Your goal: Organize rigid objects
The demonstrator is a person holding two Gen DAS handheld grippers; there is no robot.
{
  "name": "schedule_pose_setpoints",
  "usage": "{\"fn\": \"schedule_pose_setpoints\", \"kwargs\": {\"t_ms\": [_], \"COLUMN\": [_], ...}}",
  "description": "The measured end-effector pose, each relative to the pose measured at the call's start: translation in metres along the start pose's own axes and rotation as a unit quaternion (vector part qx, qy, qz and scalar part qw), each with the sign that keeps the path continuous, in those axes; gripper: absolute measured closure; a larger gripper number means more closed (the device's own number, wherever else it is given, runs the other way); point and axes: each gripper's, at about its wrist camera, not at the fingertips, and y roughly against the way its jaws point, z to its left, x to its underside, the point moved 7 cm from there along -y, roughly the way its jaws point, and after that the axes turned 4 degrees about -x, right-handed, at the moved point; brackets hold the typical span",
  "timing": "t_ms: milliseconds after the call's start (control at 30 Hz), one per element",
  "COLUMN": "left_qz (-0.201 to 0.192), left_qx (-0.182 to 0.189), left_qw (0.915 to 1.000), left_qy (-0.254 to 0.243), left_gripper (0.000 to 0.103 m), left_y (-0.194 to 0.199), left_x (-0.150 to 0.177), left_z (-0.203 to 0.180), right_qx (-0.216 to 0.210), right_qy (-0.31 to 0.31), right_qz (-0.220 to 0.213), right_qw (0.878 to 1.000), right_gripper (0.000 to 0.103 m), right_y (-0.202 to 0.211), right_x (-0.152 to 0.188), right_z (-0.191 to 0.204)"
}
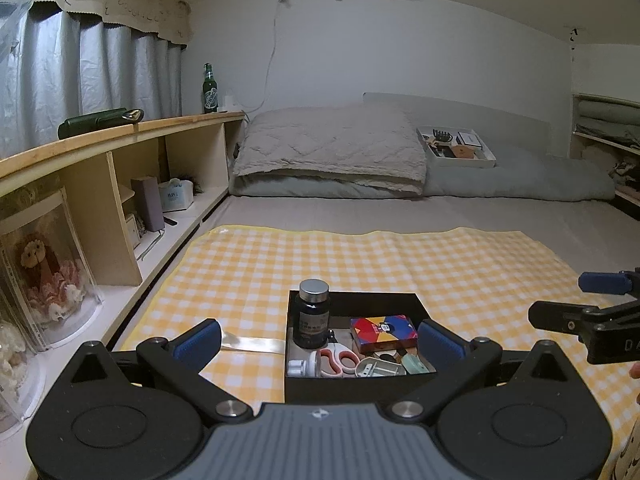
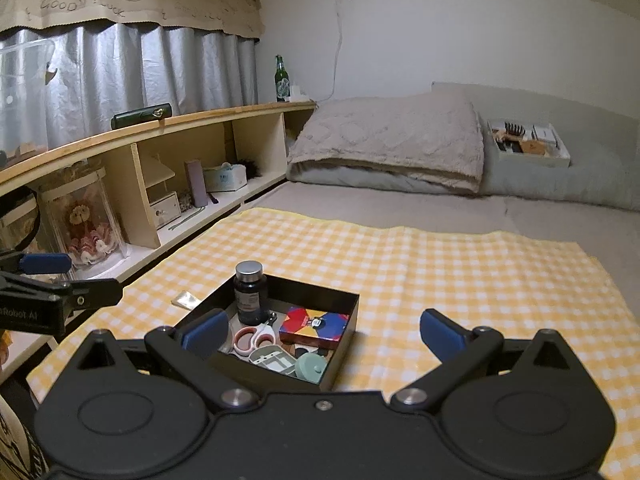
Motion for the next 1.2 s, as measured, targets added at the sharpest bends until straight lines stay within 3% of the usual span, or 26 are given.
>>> {"fn": "schedule_pose_setpoints", "kwargs": {"t_ms": [367, 1200], "left_qz": [0.005, 0.005], "left_qx": [-0.009, -0.010], "left_qw": [0.9999, 0.9998], "left_qy": [-0.013, -0.019], "left_gripper": [0.000, 0.000], "left_y": [0.002, 0.001], "left_x": [0.010, 0.009], "left_z": [-0.004, -0.006], "right_qx": [0.016, 0.025], "right_qy": [0.011, 0.006], "right_qz": [-0.016, -0.007], "right_qw": [1.000, 1.000], "right_gripper": [0.000, 0.000], "right_y": [0.011, 0.011], "right_x": [0.004, 0.009], "right_z": [0.000, -0.005]}}
